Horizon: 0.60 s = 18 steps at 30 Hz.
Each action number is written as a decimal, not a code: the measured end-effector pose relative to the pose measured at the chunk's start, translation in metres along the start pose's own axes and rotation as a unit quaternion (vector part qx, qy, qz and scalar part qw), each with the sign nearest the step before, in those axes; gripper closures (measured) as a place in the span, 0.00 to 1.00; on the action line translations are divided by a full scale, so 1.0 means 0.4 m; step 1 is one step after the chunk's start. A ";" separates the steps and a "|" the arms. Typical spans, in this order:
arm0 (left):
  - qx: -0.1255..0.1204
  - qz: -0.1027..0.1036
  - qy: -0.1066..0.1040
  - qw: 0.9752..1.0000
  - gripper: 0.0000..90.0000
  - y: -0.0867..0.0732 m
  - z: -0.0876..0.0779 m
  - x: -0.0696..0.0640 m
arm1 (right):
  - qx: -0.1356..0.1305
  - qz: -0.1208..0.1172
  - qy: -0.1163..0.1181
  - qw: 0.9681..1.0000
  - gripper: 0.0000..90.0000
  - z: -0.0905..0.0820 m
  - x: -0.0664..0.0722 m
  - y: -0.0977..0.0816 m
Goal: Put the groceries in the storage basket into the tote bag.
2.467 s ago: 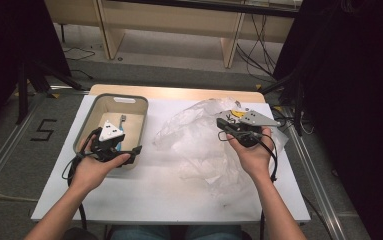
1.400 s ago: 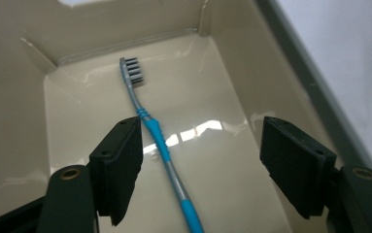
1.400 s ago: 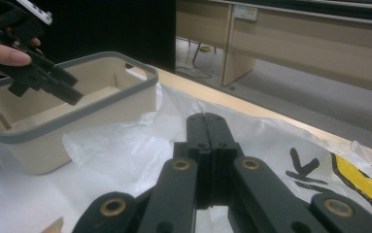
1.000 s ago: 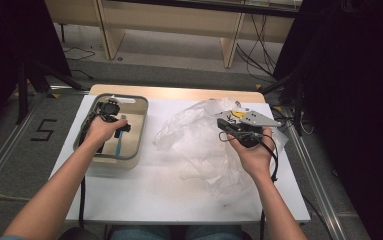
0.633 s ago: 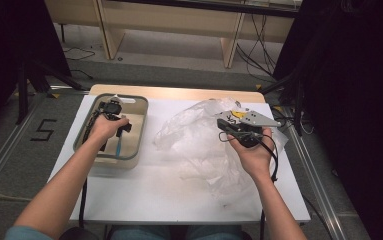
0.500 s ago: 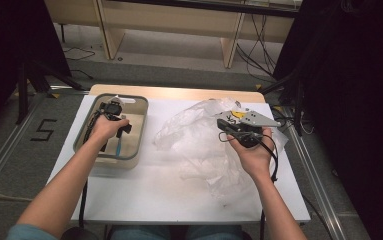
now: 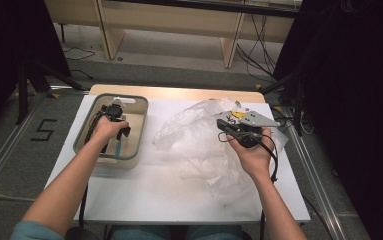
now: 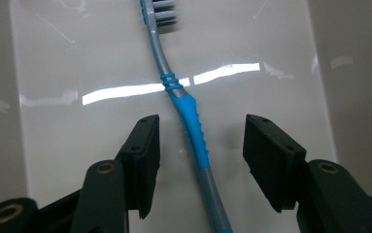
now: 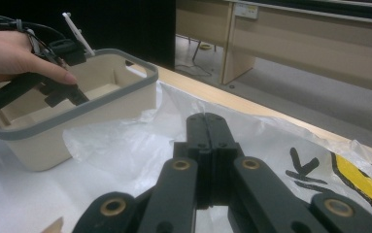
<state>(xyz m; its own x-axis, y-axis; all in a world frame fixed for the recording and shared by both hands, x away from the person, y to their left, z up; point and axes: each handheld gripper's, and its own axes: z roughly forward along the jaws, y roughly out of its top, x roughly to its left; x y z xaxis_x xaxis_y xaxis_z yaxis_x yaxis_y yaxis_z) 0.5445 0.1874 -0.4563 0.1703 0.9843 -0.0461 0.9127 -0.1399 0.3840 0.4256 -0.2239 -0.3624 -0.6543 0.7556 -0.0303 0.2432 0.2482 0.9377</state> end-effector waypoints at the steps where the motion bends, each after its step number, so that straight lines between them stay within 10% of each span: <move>1: 0.001 0.000 0.000 1.000 0.54 0.000 0.000 0.000 | 0.000 0.000 0.000 1.000 1.00 0.000 0.000 0.000; 18: 0.004 -0.009 0.000 1.000 0.63 0.001 0.006 0.008 | 0.000 -0.001 0.001 1.000 1.00 0.000 0.001 0.000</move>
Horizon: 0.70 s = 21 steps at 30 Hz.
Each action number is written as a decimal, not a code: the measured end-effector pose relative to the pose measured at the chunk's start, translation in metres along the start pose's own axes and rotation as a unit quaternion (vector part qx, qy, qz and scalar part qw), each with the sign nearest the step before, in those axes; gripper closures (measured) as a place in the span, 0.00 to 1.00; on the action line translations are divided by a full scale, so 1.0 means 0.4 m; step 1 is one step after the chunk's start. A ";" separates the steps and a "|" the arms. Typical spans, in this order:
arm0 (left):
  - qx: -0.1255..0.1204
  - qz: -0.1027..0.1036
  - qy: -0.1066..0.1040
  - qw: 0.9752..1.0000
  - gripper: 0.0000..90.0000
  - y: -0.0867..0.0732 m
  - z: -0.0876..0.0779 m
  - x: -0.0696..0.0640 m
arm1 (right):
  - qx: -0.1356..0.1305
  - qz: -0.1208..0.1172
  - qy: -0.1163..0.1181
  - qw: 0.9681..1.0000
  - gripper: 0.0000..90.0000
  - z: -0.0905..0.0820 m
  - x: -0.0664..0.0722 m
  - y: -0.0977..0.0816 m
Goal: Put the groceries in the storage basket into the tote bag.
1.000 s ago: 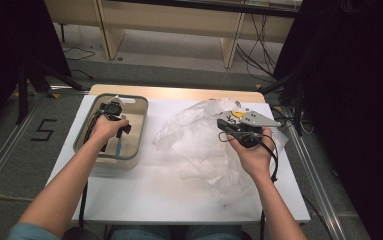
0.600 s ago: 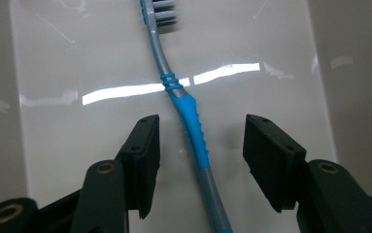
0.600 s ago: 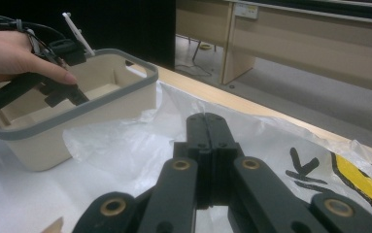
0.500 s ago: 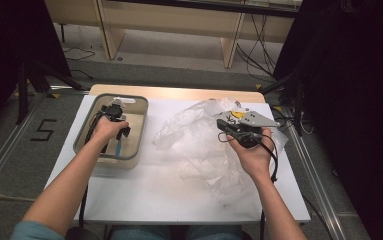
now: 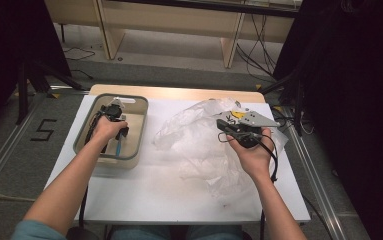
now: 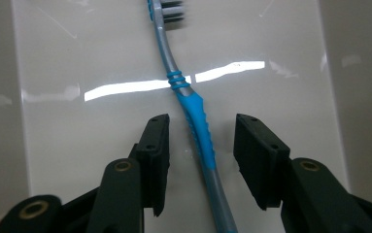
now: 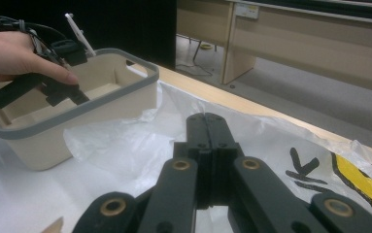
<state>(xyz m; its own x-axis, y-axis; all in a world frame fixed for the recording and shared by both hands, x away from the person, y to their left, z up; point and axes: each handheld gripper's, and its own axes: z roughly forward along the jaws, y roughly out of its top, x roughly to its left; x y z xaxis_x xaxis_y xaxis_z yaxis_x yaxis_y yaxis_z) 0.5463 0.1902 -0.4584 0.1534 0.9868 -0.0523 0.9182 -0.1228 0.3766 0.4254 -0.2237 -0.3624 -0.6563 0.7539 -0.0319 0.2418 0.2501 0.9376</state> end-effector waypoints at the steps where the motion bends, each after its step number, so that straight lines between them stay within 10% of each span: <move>1: 0.000 -0.002 0.000 1.000 0.64 0.000 0.000 0.001 | 0.000 0.000 0.000 1.000 1.00 0.000 0.000 0.000; 21: 0.006 0.011 0.018 1.000 0.77 0.002 0.002 -0.007 | 0.000 -0.001 0.000 1.000 1.00 -0.001 0.000 0.000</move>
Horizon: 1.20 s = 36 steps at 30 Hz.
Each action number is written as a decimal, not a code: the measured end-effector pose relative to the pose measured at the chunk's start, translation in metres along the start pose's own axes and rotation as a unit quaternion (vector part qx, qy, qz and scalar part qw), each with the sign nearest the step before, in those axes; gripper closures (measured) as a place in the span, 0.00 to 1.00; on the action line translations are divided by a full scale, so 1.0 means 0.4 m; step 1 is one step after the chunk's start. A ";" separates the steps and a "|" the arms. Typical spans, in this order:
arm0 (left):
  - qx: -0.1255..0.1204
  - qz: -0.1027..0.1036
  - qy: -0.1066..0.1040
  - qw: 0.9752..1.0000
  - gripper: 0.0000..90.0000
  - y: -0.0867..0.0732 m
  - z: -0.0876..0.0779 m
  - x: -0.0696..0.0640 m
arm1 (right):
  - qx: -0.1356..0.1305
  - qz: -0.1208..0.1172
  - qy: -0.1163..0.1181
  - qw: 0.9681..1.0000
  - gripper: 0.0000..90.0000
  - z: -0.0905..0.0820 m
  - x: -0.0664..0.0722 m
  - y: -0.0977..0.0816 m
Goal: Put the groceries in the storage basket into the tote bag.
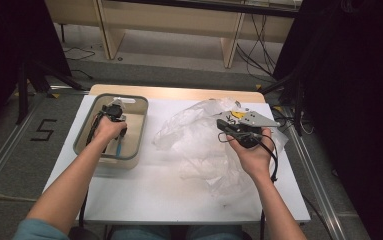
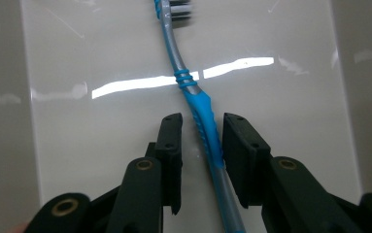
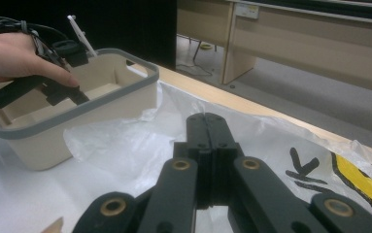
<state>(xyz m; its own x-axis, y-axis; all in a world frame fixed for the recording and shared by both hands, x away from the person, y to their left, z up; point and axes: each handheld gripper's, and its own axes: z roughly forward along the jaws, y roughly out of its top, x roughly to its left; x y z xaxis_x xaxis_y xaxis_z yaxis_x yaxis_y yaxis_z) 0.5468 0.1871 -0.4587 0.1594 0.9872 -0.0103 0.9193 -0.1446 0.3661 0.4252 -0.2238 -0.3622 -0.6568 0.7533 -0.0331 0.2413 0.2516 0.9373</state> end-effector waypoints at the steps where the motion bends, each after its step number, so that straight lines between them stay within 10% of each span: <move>1: 0.000 0.001 0.000 1.000 0.77 0.000 0.000 -0.001 | 0.000 0.000 0.000 1.000 1.00 0.000 0.000 0.000; 36: 0.005 -0.007 0.006 1.000 0.90 0.003 0.000 0.000 | 0.001 -0.001 0.001 1.000 1.00 0.000 0.002 0.000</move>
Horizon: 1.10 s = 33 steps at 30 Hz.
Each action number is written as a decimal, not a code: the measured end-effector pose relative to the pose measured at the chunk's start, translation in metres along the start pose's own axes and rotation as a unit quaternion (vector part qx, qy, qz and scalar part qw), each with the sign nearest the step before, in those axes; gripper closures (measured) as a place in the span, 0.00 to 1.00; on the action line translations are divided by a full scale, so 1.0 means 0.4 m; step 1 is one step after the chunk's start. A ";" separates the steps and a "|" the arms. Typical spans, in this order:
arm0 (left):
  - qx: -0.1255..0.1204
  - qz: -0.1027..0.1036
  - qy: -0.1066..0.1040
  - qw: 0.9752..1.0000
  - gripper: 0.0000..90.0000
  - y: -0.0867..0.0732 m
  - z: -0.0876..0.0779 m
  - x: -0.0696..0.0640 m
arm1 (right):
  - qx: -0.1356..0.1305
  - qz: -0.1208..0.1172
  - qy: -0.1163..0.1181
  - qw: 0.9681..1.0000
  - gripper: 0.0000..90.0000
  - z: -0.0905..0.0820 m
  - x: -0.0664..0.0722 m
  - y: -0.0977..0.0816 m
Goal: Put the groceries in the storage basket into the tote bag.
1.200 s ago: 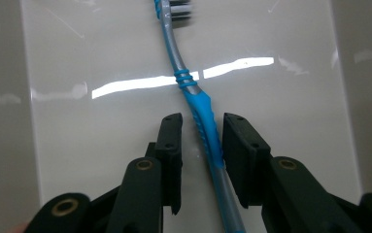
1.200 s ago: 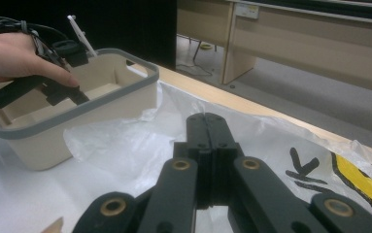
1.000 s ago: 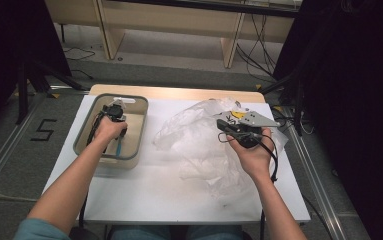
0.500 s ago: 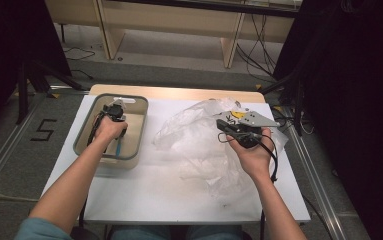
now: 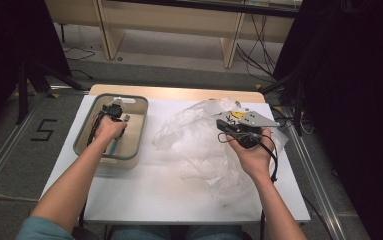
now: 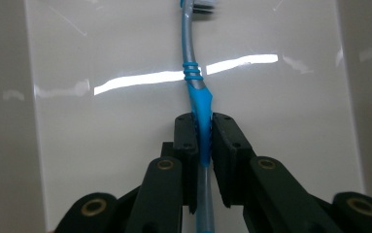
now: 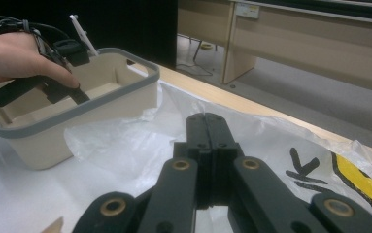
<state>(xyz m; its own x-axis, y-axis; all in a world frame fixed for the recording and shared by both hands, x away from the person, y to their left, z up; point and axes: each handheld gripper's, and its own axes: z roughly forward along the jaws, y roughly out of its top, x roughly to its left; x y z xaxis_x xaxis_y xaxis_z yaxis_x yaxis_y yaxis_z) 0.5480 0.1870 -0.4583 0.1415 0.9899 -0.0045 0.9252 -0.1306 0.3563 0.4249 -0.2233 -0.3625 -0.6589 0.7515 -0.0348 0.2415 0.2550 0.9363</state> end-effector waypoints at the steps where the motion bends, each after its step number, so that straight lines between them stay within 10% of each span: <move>1: 0.000 -0.003 0.000 1.000 0.90 0.000 0.000 0.000 | 0.000 0.000 0.000 1.000 1.00 0.000 0.000 0.000; 33: -0.013 -0.005 -0.019 1.000 0.92 -0.004 -0.012 0.010 | 0.002 0.000 0.000 1.000 1.00 0.002 0.001 -0.002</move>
<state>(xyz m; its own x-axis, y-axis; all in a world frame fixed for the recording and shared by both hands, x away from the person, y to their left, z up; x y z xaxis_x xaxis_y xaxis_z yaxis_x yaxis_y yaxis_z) 0.5453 0.1914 -0.4543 0.1465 0.9882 -0.0437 0.9171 -0.1191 0.3804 0.4251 -0.2227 -0.3637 -0.6593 0.7511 -0.0344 0.2437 0.2568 0.9352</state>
